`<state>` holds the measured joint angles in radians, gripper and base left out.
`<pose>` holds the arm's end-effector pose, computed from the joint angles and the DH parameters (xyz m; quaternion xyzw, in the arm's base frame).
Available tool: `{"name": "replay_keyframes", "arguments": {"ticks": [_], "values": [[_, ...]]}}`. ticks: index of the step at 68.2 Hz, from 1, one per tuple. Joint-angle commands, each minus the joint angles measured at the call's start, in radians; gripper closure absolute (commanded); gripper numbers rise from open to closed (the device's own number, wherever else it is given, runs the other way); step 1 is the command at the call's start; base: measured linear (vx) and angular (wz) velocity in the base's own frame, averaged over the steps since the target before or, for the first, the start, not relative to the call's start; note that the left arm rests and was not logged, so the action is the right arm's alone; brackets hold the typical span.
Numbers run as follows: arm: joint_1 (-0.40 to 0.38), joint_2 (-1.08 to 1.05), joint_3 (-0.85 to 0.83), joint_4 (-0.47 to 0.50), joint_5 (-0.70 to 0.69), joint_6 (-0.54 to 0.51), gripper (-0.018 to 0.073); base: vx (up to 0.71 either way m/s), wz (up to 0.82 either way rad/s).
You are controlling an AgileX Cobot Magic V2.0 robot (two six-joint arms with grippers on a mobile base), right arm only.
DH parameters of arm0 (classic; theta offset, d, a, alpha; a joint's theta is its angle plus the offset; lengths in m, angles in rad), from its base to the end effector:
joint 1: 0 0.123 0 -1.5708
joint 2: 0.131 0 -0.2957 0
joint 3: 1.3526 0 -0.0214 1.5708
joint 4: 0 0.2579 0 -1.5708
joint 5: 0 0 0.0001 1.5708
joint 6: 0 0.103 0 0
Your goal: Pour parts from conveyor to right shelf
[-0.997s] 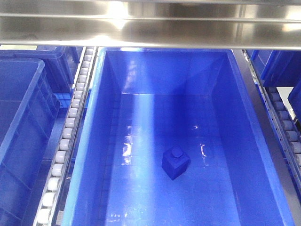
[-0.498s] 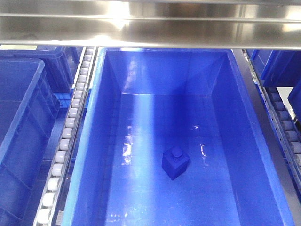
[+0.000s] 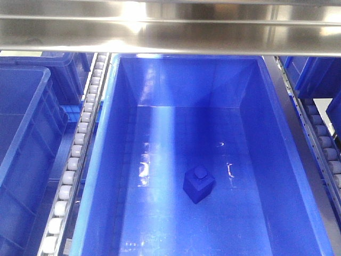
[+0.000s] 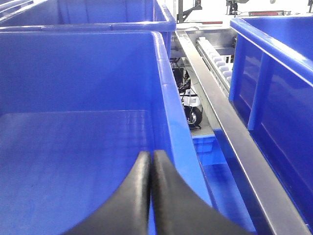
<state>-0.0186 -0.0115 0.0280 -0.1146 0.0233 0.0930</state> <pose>0.0650 -0.0015 0.2026 -0.0001 0.6901 -0.0155 0.7236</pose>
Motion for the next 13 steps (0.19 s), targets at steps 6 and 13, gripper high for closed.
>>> {"name": "replay_keyframes", "arguments": {"ticks": [6,13], "values": [[-0.003,-0.018,0.000,-0.010,-0.074,-0.004,0.0569,0.00,0.00],[-0.003,-0.018,0.000,-0.010,-0.074,-0.004,0.0569,0.00,0.00]]}}
